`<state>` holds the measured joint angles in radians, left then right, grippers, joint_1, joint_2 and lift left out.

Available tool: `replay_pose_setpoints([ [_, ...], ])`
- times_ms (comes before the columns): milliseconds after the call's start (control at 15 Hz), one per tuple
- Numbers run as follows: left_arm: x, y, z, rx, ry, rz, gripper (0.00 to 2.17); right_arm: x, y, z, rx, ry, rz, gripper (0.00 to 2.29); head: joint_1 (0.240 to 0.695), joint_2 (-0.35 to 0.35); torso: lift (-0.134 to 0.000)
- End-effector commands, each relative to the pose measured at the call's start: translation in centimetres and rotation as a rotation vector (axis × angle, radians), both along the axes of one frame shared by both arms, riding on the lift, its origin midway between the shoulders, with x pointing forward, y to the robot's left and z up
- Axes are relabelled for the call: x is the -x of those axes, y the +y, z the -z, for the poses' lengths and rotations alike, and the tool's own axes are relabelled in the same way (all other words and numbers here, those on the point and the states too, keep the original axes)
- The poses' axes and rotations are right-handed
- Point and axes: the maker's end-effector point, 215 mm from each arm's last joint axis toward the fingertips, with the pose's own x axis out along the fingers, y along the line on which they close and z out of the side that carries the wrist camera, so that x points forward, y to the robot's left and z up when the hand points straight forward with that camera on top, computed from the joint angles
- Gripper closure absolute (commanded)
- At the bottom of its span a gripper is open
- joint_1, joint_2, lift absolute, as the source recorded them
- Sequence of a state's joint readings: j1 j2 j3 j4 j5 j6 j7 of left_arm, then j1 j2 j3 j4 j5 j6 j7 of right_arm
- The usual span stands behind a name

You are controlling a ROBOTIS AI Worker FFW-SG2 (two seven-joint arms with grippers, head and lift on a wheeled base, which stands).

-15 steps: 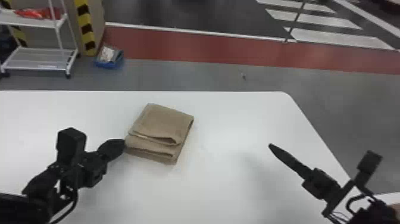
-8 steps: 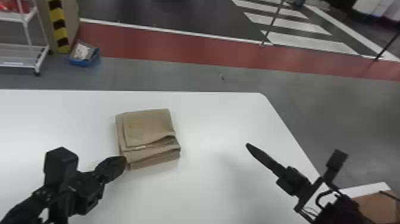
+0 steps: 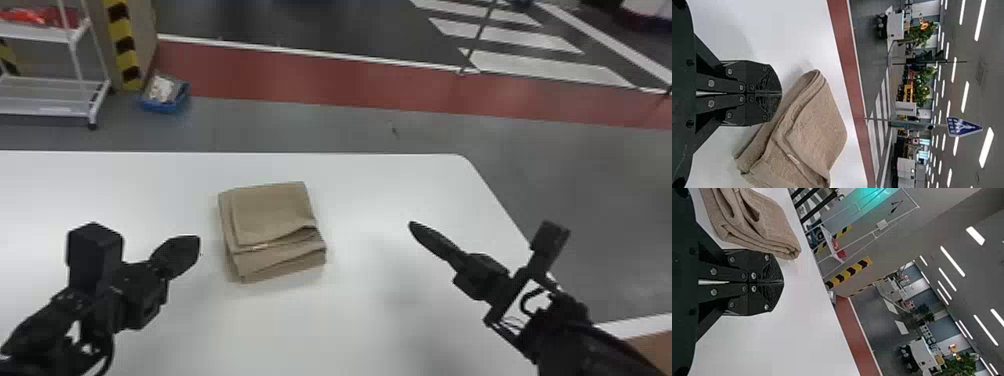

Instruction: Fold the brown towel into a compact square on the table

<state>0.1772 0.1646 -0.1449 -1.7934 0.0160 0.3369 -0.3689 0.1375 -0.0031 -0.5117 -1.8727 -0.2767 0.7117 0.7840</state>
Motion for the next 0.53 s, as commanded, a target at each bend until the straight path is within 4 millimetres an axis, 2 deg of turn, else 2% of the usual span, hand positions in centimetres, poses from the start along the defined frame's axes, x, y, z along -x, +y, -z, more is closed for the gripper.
replay_pose_setpoints([
  [0, -0.4, 0.9, 1.0, -0.022, 0.013, -0.012, 1.44, -2.1, 2.7, 1.1, 0.049, 0.018, -0.04, 2.24, 0.695, -0.215, -0.124],
  [200, -0.6, 0.9, 1.1, -0.027, 0.016, -0.012, 1.44, -3.6, 8.0, 3.0, 0.132, 0.062, -0.13, 2.24, 0.695, -0.17, -0.124],
  [333, -0.9, 0.8, 0.8, -0.026, 0.01, -0.011, 1.44, -4.3, 10.1, 4.1, 0.166, 0.083, -0.163, 2.24, 0.695, -0.14, -0.124],
  [467, -1.0, 1.0, 0.6, -0.027, 0.003, -0.013, 1.44, -4.3, 11.3, 5.2, 0.191, 0.106, -0.183, 2.24, 0.695, -0.097, -0.124],
])
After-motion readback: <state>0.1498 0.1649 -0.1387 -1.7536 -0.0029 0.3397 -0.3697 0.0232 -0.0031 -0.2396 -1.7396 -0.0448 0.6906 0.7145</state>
